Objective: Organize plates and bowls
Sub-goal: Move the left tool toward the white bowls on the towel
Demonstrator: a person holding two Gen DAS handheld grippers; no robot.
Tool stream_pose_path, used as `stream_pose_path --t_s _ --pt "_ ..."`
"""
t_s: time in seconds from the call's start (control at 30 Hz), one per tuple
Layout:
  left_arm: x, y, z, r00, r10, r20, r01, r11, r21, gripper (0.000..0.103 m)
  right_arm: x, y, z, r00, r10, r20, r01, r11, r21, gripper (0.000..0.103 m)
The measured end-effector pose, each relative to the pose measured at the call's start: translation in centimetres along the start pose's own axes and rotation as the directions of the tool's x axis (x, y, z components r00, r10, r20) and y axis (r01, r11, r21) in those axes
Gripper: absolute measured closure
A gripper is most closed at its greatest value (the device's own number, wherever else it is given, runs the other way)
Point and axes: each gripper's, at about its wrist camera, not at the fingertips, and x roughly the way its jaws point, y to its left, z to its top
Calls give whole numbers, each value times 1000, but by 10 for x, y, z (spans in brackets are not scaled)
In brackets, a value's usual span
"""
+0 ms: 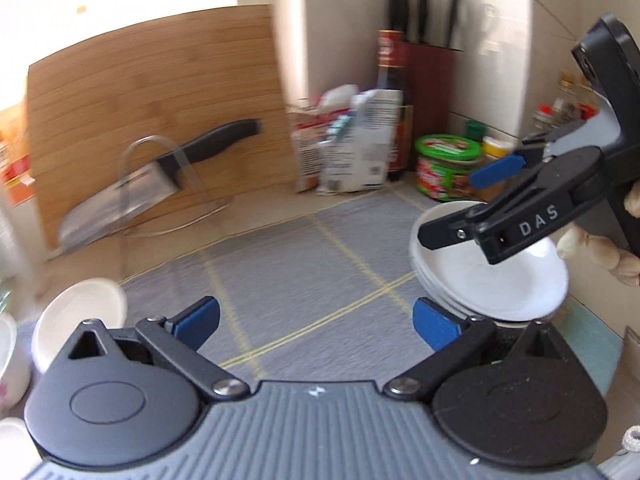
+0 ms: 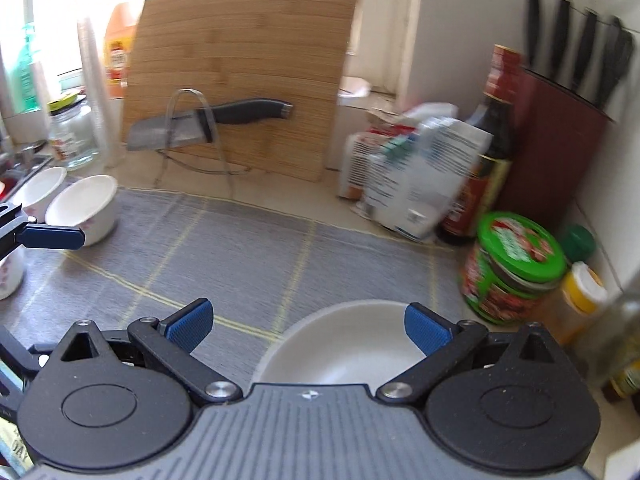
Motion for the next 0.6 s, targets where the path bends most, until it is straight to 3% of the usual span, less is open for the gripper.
stream_pose_path --t_s 0.13,0.27,0.43,0.6 --pt "-20 19 -13 991 130 -2 -130 988 -77 1 15 25 6 994 105 -6 -105 991 -84 0" --pt "-45 40 -28 976 218 19 -214 969 -126 1 20 56 9 984 177 -14 -178 974 -138 0" --pt "-65 74 -45 973 231 16 -225 960 -164 1 20 100 10 977 212 -8 -211 963 -168 0" --pt "-84 112 -63 982 184 39 -176 973 -147 1 27 153 7 981 190 -49 -196 966 -166 0"
